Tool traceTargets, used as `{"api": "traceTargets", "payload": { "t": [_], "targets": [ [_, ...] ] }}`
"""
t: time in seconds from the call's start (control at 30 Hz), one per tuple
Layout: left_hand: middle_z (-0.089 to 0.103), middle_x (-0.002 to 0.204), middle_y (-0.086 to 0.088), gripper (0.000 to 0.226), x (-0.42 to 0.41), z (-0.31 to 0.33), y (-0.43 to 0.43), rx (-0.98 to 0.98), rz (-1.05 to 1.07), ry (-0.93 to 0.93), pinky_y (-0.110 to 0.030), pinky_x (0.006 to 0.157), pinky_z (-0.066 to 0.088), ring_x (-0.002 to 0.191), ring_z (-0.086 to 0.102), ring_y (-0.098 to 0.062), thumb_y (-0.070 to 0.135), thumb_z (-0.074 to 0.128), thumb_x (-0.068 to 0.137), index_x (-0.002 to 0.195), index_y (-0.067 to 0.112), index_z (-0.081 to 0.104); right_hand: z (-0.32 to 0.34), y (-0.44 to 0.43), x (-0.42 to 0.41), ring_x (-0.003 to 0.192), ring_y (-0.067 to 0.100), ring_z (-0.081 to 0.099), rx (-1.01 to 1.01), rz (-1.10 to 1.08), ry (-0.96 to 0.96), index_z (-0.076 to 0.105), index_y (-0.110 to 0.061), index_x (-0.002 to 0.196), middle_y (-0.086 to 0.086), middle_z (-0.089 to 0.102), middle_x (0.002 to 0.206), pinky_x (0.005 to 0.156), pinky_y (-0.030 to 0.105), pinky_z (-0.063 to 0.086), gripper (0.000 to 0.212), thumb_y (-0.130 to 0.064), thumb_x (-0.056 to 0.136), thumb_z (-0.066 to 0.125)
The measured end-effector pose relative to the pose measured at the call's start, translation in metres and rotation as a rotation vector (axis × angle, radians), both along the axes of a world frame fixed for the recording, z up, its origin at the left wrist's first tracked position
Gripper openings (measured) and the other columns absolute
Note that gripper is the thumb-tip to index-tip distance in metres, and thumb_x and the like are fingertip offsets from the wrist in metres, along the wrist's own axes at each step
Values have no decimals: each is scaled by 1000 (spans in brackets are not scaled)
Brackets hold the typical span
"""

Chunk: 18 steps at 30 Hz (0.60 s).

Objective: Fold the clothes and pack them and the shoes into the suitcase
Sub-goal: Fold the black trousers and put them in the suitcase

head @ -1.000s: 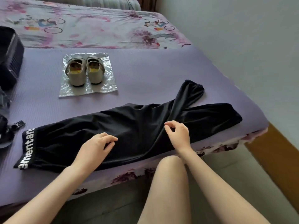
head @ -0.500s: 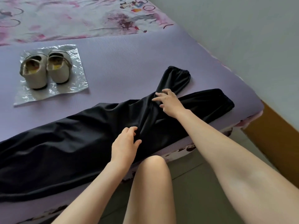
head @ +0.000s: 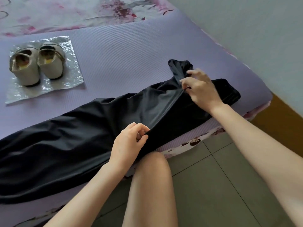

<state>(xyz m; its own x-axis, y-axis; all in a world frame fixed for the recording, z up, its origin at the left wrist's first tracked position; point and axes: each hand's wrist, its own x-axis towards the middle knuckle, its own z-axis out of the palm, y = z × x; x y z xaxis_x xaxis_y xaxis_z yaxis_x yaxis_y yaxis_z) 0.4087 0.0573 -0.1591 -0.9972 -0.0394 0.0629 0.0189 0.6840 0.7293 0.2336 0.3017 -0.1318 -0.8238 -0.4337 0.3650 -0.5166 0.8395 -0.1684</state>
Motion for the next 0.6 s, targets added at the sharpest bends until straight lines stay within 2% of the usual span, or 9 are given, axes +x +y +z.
{"api": "traceTargets", "payload": {
  "t": [0.07, 0.13, 0.27, 0.37, 0.43, 0.47, 0.5, 0.57, 0.6],
  "targets": [
    [54, 79, 14, 14, -1, 1, 2, -28, -47, -6, -20, 67, 46, 71, 54, -3, 19, 66, 83, 89, 31, 64, 1, 27, 29, 126, 26, 39, 45, -11, 156, 62, -11, 85, 6, 64, 112, 114, 35, 20, 7, -6, 81, 66],
    [52, 80, 15, 15, -2, 0, 3, -108, -144, -50, -16, 65, 42, 72, 51, -3, 19, 66, 83, 90, 33, 63, -17, 45, 59, 121, 26, 39, 87, -63, 207, 64, -11, 83, 5, 65, 108, 112, 42, 25, 6, -8, 80, 68],
    [55, 97, 17, 14, -3, -5, 2, -307, -258, -74, -16, 70, 39, 87, 52, -2, 32, 63, 88, 101, 32, 66, -73, 49, 94, 120, 26, 40, 60, -189, -12, 69, -12, 90, 5, 64, 117, 104, 48, 38, 15, -4, 78, 71],
    [59, 104, 9, 22, -12, -10, -2, -341, -206, 93, -28, 76, 50, 97, 56, -11, 26, 65, 86, 108, 24, 68, -76, 45, 89, 119, 26, 43, -107, -252, -68, 70, -12, 94, 6, 63, 121, 103, 44, 39, 21, 0, 80, 63],
    [59, 117, -1, 35, -24, -15, -2, -419, -183, 210, -41, 93, 48, 111, 54, -22, 21, 68, 84, 119, 20, 63, -59, 39, 76, 117, 24, 44, -282, -348, -66, 70, -13, 99, 5, 63, 119, 103, 38, 39, 19, -5, 84, 60],
    [53, 131, -6, 45, -31, -17, 0, -496, -187, 201, -48, 106, 37, 125, 46, -28, 25, 66, 85, 129, 20, 56, -49, 36, 67, 117, 24, 44, -355, -405, -81, 68, -13, 103, 4, 63, 118, 101, 37, 40, 18, -11, 87, 59],
    [40, 145, -8, 54, -39, -19, 2, -571, -197, 148, -53, 113, 19, 138, 30, -30, 32, 60, 88, 139, 24, 44, -39, 32, 56, 116, 23, 44, -400, -461, -103, 66, -13, 107, 4, 63, 118, 99, 37, 41, 20, -18, 90, 58],
    [1, 159, -5, 65, -53, -27, 6, -651, -210, -23, -56, 110, -10, 145, -9, -25, 53, 36, 93, 150, 34, 10, -25, 23, 29, 116, 24, 45, -392, -556, -156, 61, -14, 116, 3, 61, 120, 93, 37, 42, 34, -35, 91, 56],
    [-14, 158, -2, 68, -58, -36, 7, -677, -217, -100, -56, 107, -16, 143, -21, -22, 62, 22, 90, 148, 37, -4, -20, 17, 15, 117, 25, 45, -361, -582, -188, 57, -13, 121, 4, 60, 123, 92, 37, 42, 42, -41, 90, 56]
  ]
}}
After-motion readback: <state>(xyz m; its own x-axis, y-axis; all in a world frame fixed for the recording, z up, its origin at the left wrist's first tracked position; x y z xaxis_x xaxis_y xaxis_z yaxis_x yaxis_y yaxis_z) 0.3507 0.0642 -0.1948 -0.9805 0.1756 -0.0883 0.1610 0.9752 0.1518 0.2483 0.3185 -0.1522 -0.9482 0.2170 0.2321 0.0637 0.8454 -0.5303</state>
